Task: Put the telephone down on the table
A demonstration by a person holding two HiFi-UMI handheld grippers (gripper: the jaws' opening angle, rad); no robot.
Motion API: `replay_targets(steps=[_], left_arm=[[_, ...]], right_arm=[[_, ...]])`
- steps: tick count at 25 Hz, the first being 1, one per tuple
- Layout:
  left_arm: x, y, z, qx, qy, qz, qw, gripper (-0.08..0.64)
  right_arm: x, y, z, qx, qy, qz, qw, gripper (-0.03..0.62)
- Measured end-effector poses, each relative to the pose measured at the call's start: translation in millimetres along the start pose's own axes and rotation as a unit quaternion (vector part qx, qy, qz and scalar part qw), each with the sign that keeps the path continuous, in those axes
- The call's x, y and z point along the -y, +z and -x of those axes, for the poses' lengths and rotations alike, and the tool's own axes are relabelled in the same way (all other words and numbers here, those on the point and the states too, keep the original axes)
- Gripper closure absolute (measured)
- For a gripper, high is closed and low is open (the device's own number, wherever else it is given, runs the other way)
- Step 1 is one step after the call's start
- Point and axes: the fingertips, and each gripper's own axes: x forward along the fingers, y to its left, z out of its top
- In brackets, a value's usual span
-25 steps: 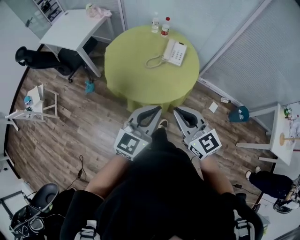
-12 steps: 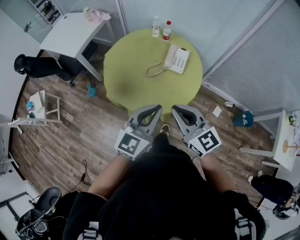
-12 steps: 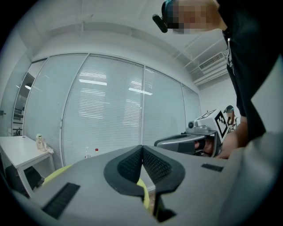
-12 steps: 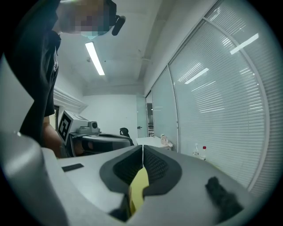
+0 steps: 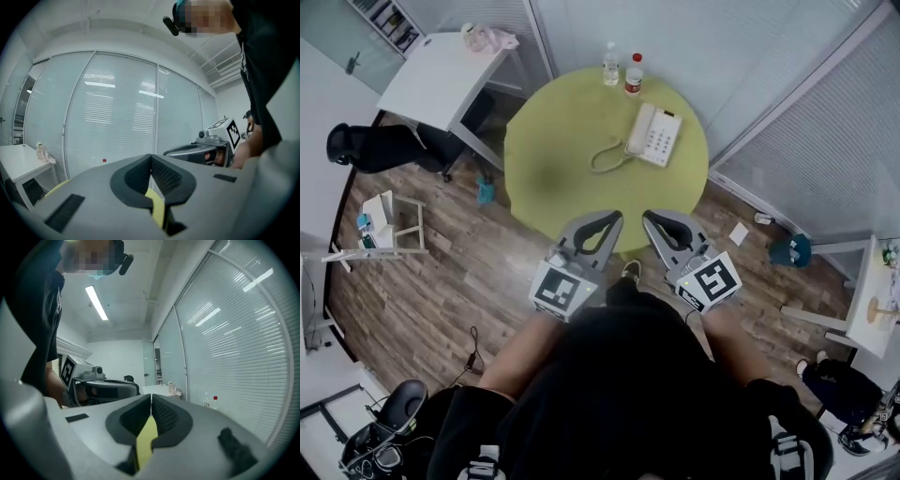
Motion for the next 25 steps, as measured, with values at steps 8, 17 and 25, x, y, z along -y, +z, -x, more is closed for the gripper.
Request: replay_targets(steps=[8, 17, 25], left_arm=[[-25, 3, -42, -0.001, 0.017, -0.004, 0.9998, 0.546], [-57, 4, -49, -0.010, 0.033, -0.007, 0.9994, 0.546], [-99, 1, -40, -0.006, 0.007, -0.010, 0.9999, 0.546]], right_arm=[[47, 2, -21, 0.006, 0.017, 0.003, 1.000, 0.572], [62, 6, -51, 0.008, 0.033, 0.001, 0.999, 0.572], [64, 7, -97, -0.002, 0.008, -0.003, 1.000, 0.572]])
